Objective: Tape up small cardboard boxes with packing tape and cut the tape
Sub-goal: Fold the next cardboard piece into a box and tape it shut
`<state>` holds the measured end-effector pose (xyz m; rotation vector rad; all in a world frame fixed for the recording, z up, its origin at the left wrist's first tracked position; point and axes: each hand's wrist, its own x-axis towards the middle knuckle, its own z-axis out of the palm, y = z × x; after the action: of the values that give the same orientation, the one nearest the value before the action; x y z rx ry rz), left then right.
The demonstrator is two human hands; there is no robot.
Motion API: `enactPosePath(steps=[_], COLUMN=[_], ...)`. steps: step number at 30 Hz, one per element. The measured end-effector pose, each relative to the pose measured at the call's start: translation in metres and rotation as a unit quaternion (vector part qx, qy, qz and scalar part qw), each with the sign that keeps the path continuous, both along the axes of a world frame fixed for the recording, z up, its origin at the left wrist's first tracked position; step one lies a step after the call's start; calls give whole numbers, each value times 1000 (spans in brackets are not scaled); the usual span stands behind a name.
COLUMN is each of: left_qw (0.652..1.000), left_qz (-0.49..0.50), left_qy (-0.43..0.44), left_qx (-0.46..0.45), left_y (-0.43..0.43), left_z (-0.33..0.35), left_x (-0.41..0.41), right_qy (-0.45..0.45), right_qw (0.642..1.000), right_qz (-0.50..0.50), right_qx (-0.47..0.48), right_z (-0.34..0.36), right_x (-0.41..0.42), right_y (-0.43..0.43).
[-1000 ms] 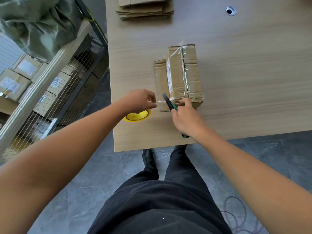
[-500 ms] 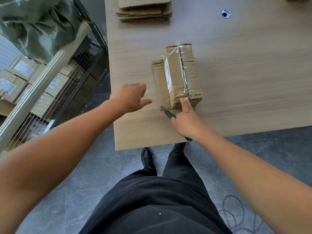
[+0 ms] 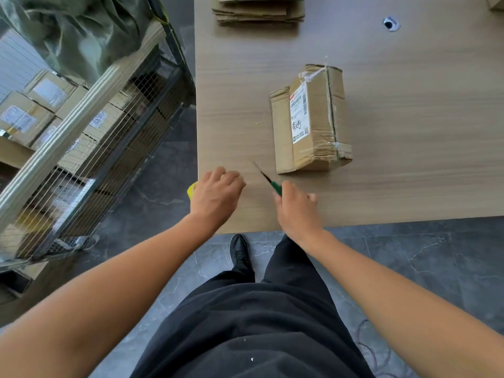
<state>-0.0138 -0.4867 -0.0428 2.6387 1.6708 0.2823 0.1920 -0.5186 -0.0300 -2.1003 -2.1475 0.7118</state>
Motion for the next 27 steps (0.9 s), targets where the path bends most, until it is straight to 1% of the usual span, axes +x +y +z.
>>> enactPosePath(steps=[1, 3, 5, 6, 9, 11, 13, 15, 17, 18, 20, 23, 25, 27], left_qw=[1000, 997, 992, 991, 980, 973, 972, 977, 976, 972, 962, 946, 934, 912], left_qz=[17, 43, 66, 67, 49, 68, 96, 97, 81, 74, 64, 59, 69, 86], left_qy=[6, 6, -25, -25, 55, 57, 14, -42, -104, -138, -198, -266, -290, -329], left_qx=[-9, -60, -101, -117, -184, -212, -214, -186, -172, -176, -177, -176, -197, -232], left_y=[-6, -20, -28, -29, -24, -24, -23, -16, -2, 8, 30, 68, 88, 99], left_z=[-9, -26, -38, -43, -50, -47, -35, -15, 7, 16, 30, 41, 35, 22], left_x=[4, 7, 5, 4, 6, 10, 14, 23, 43, 57, 91, 145, 177, 199], right_qy=[5, -15, -50, -60, -58, -25, 31, 70, 76, 71, 50, 32, 57, 96], right_qw=[1000, 999, 999, 998, 998, 999, 993, 979, 966, 965, 972, 985, 989, 990], right_qz=[-19, -32, -14, 3, 27, 19, 13, 15, 7, -6, -24, -21, -7, 17], right_qx=[-11, -19, -9, -3, 12, 39, 112, 193, 246, 251, 229, 167, 134, 101], right_z=[-10, -32, -49, -55, -59, -48, -28, -7, 10, 17, 24, 24, 14, -1], right_x=[-6, -14, -15, -15, -8, -3, 7, 26, 55, 72, 106, 146, 160, 167], right_y=[5, 10, 10, 9, 6, 3, -4, -9, -6, -1, 14, 47, 69, 89])
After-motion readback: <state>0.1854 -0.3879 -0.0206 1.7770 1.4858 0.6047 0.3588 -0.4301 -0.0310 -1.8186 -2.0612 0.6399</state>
